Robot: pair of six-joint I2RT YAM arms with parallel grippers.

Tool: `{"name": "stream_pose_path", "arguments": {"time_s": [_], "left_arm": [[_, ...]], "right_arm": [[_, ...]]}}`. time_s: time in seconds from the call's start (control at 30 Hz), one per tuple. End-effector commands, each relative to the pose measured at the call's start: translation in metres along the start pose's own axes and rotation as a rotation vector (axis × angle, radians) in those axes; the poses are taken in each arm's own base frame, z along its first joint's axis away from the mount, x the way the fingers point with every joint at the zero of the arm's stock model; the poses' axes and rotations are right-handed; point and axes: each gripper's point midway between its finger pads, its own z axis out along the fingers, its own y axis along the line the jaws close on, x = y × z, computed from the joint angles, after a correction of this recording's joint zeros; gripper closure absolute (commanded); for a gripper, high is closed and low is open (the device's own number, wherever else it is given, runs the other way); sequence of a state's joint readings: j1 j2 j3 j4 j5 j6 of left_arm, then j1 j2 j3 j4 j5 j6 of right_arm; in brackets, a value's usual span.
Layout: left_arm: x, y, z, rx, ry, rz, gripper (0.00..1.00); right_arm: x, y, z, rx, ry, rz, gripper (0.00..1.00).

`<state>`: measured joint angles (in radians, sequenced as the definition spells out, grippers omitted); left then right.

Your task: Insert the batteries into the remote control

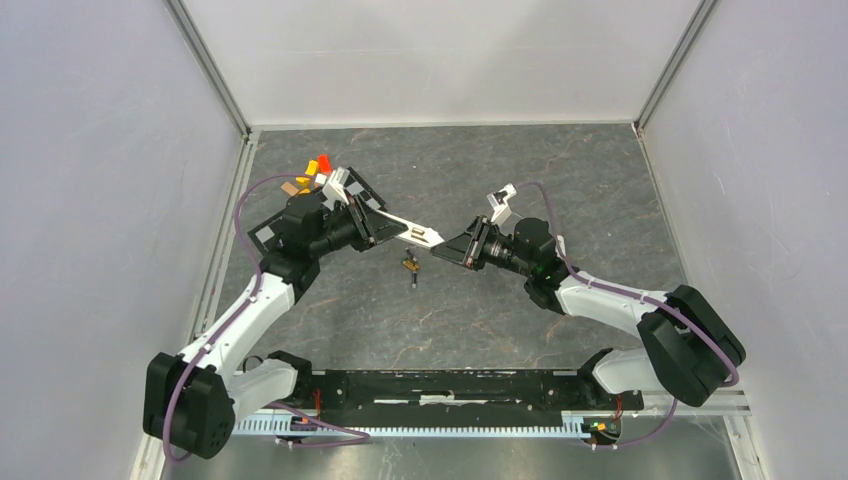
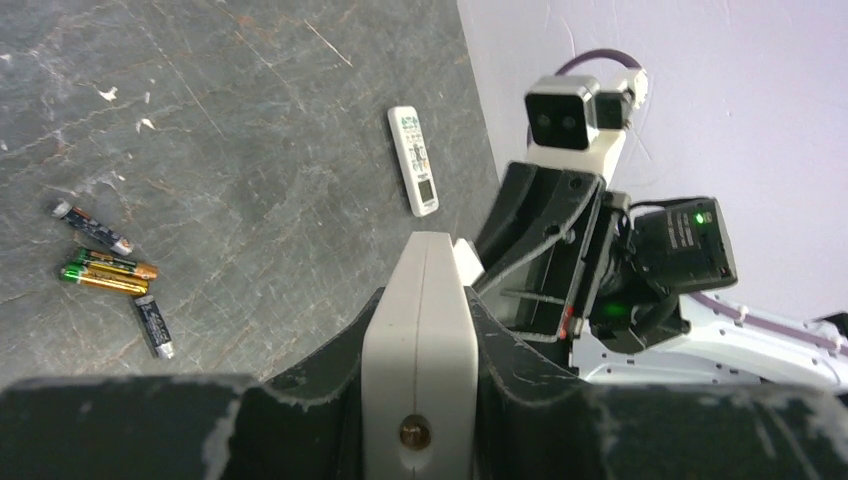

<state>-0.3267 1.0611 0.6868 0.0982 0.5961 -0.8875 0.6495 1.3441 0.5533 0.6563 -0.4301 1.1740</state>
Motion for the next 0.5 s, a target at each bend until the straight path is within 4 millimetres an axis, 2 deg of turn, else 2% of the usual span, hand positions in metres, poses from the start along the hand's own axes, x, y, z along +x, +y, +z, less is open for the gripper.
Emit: {"name": "stream_pose_path", "arguments": {"time_s": [0.0,0.03,0.13,0.27,0.33,0.4,0.47], "left_arm": [[-0.017,-0.012,0.001,0.02,-0.046,0.073,0.98],[-0.017,-0.01,0.001,0.016,-0.046,0.074,0.98],[-0.017,-0.004,0.0,-0.015,-0.053,0.085,0.98],[-0.022,-0.002,0.001,-0.036,-0.07,0.051,0.98],[-0.024,-0.003,0.002,-0.037,-0.071,0.048,0.98],[-0.026,-0.001,0.002,-0.05,-0.08,0.052,0.98],[-0.028,0.007,0.001,-0.088,-0.094,0.053,0.98]], "right_arm": [[-0.01,0.018,0.002,-0.048,-0.017,-0.031,0.85],[-0.01,0.017,0.002,-0.046,-0.018,-0.033,0.89],[-0.008,0.016,-0.001,-0.047,-0.019,-0.044,0.94],[-0.005,0.034,-0.018,-0.177,-0.021,-0.107,0.95],[-0.003,0.034,-0.027,-0.206,-0.012,-0.151,0.95],[-0.001,0.021,-0.033,-0.173,0.003,-0.189,0.95],[0.003,-0.006,-0.039,-0.078,0.012,-0.199,0.95]]}}
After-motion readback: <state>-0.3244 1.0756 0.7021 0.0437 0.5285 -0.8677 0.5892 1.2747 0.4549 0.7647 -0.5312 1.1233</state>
